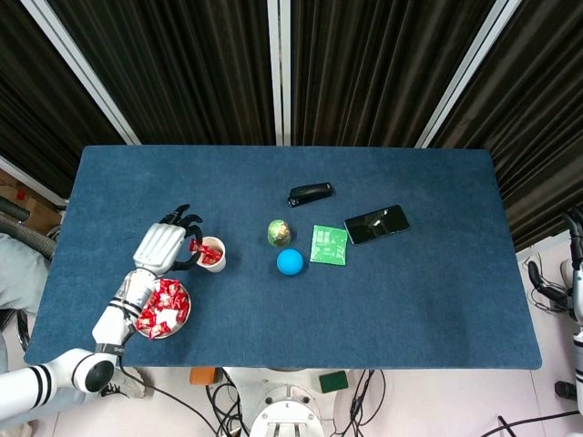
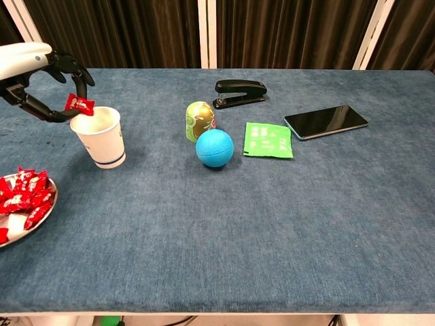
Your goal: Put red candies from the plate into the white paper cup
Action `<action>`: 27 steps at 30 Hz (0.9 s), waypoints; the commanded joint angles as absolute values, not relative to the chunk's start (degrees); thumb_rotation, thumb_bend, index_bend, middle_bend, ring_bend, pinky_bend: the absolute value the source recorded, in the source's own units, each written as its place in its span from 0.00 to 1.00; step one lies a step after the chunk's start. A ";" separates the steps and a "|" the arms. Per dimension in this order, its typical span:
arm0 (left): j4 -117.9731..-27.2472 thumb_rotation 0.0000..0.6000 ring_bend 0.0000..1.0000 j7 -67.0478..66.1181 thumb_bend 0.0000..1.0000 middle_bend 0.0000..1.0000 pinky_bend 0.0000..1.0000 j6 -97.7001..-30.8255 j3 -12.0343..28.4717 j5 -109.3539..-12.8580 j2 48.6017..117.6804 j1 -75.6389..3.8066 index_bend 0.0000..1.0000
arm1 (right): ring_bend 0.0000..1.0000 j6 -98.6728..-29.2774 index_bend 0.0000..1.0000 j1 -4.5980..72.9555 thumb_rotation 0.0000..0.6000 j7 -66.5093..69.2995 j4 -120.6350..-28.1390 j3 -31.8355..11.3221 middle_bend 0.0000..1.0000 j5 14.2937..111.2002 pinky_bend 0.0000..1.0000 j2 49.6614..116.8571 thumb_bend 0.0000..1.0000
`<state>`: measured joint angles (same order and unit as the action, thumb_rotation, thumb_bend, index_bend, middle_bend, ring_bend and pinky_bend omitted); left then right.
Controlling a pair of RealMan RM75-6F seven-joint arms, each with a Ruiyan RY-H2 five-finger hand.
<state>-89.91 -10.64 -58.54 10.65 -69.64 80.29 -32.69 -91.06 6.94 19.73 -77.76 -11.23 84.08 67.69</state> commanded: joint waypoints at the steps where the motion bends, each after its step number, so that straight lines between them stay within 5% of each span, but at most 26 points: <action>1: -89.80 1.00 0.05 -10.61 0.37 0.24 0.21 -58.48 10.43 -69.64 80.35 -32.83 0.52 | 0.00 -90.91 0.00 6.96 1.00 19.77 -77.67 -11.22 0.00 83.97 0.00 67.72 0.35; 8: -89.74 1.00 0.05 -9.14 0.34 0.24 0.21 -58.65 9.81 -70.60 80.05 -32.99 0.19 | 0.00 -90.59 0.00 7.21 1.00 19.83 -77.45 -11.27 0.00 83.98 0.00 67.99 0.35; 17: -92.53 1.00 0.05 -9.03 0.32 0.24 0.21 -61.98 8.46 -72.09 78.04 -31.11 0.19 | 0.00 -91.11 0.00 7.06 1.00 19.83 -77.74 -11.45 0.00 84.04 0.00 67.78 0.35; 27: -94.29 1.00 0.05 -4.90 0.32 0.20 0.21 -67.57 -0.86 -76.67 70.85 -21.67 0.25 | 0.00 -91.55 0.00 7.19 1.00 19.59 -78.60 -11.41 0.00 84.84 0.00 67.30 0.35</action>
